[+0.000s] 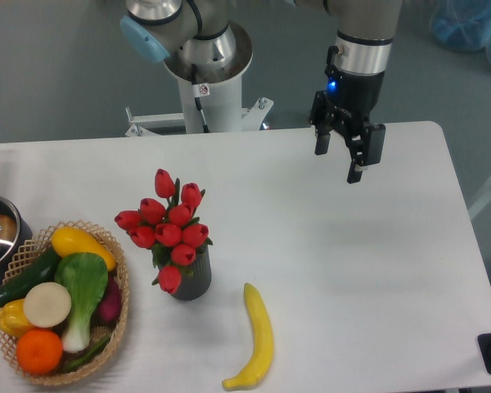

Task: Pick up the flowers from the vase
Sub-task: 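Open the gripper and move it toward the red tulips in the vase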

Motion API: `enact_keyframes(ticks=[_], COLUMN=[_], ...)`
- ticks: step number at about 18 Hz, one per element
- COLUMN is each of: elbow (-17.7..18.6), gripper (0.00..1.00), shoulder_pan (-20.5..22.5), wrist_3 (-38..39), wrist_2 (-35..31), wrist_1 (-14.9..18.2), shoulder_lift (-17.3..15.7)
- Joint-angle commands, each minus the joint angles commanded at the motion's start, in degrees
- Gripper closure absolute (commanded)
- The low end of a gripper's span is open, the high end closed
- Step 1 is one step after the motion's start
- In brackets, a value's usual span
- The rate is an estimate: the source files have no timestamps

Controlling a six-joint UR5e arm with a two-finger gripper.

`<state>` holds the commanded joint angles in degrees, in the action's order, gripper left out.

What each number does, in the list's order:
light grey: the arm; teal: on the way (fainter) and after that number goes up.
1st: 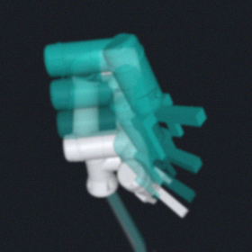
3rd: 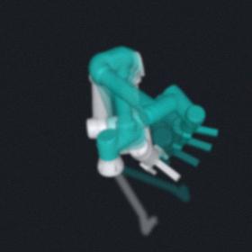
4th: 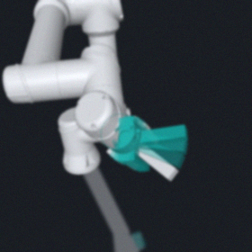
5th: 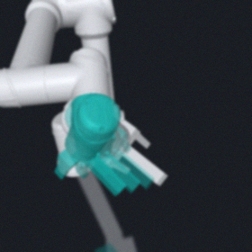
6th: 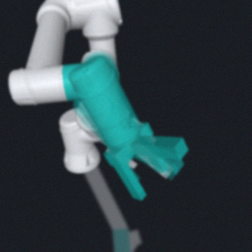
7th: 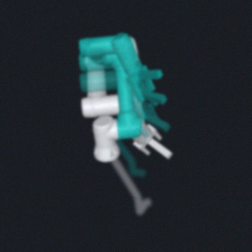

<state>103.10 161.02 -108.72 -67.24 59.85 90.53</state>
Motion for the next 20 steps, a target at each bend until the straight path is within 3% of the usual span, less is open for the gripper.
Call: enact_keyframes(ticks=[5,7,11,14,20], elbow=[-0.09,0.09,2.28,2.55,2.46], gripper=[0.0,0.0,0.0,0.0,0.0], shoulder_pan=[-0.35,0.08,2.11,1.5,1.05], wrist_3=[0.0,0.61,9.21,15.88,28.2], wrist_2=[0.96,4.37,15.62,16.7,25.13], wrist_1=[0.0,0.0,-1.22,-2.28,-2.29], shoulder_lift=[0.09,0.17,0.53,0.09,0.88])
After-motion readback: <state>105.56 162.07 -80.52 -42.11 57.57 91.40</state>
